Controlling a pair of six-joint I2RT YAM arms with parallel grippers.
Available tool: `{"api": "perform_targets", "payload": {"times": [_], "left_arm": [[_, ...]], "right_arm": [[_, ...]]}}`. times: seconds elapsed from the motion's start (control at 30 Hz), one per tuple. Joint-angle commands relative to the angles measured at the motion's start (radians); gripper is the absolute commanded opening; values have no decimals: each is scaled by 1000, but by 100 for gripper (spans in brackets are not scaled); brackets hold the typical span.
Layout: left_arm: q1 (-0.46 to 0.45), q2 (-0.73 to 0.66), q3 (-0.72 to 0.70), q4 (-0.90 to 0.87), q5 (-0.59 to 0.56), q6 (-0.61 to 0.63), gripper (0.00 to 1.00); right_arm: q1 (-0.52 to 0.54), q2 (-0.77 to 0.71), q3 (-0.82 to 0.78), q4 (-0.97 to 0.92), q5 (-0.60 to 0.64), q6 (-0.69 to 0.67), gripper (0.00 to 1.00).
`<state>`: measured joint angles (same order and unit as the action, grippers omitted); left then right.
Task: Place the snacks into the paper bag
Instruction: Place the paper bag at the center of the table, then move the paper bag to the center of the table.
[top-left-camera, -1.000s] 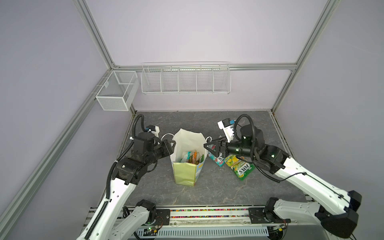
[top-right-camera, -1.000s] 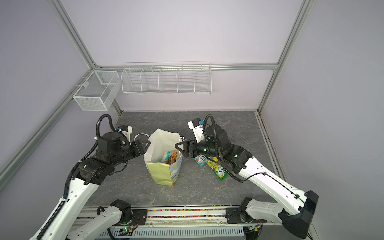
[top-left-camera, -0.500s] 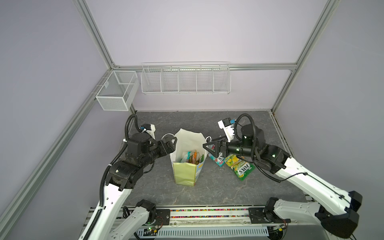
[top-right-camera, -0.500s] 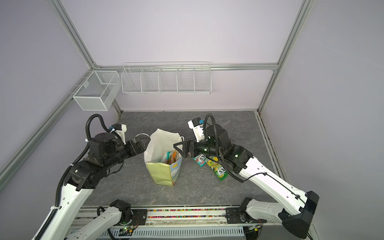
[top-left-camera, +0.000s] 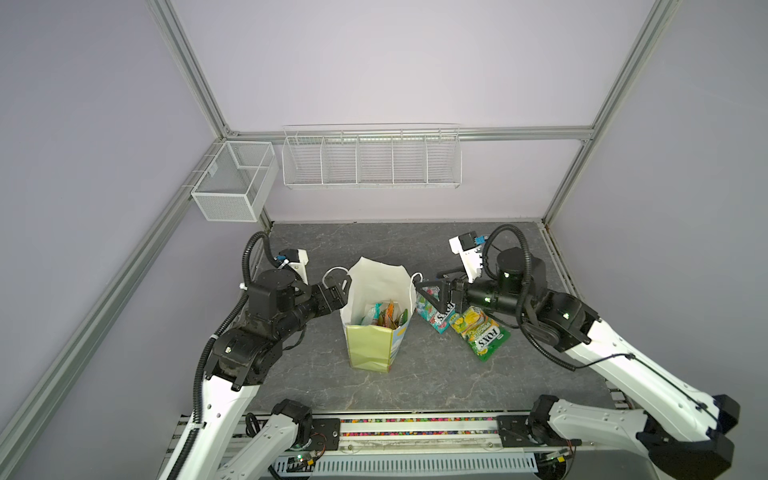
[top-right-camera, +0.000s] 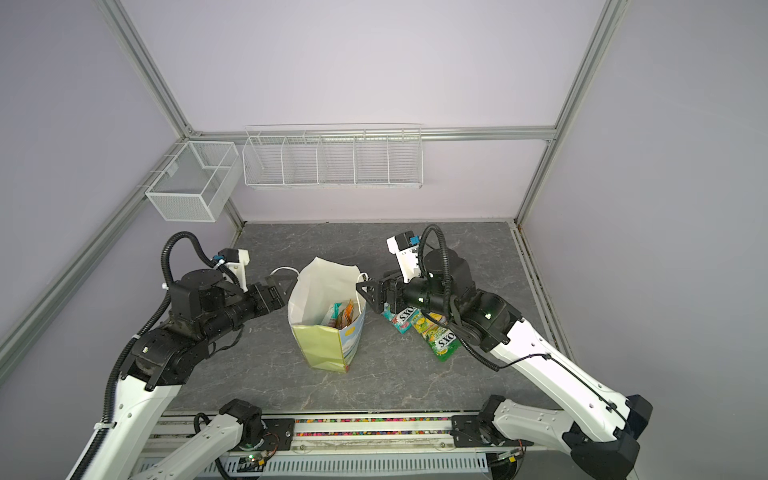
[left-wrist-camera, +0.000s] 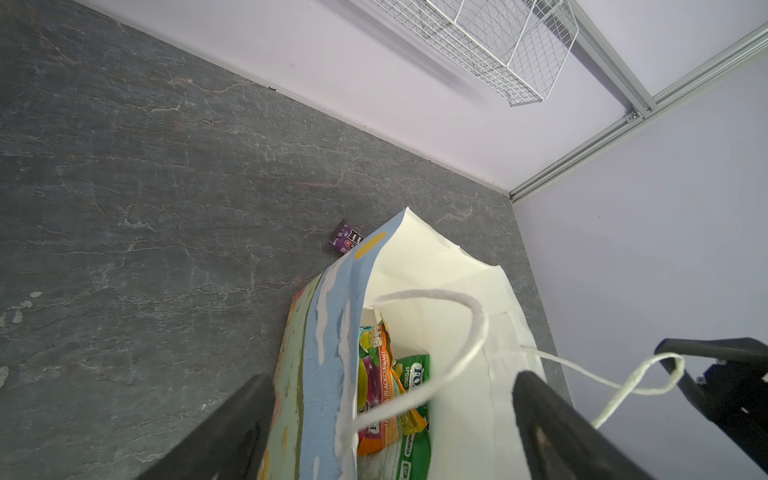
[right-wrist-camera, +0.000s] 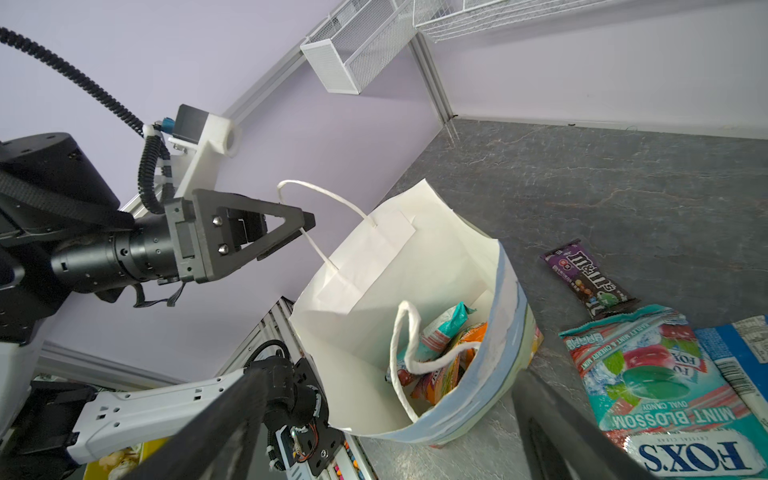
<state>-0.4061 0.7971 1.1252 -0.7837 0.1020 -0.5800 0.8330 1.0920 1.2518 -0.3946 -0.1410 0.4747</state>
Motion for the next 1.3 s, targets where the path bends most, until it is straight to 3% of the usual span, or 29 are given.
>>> {"api": "perform_targets", "payload": {"times": [0.0, 0.2, 0.53, 0.67, 0.9, 1.27], "left_arm": [[-2, 0, 24, -3, -19, 22, 85], [-1, 5, 34, -3, -55, 45, 67], [0, 52, 66, -5, -93, 74, 16], [-1, 47, 76, -10, -98, 74, 2], [-1, 11, 125, -65, -141, 68, 0], [-1, 1, 144, -104, -171, 77, 0]], "right_arm": [[-19, -31, 26, -39, 46, -36, 95], [-57, -59, 35, -90, 88, -65, 96], [-181, -87, 31, -159, 84, -61, 96], [-232, -77, 9, -159, 79, -76, 96], [-298, -21, -23, -160, 52, -89, 97], [-318, 133, -6, -143, 15, -155, 97]]}}
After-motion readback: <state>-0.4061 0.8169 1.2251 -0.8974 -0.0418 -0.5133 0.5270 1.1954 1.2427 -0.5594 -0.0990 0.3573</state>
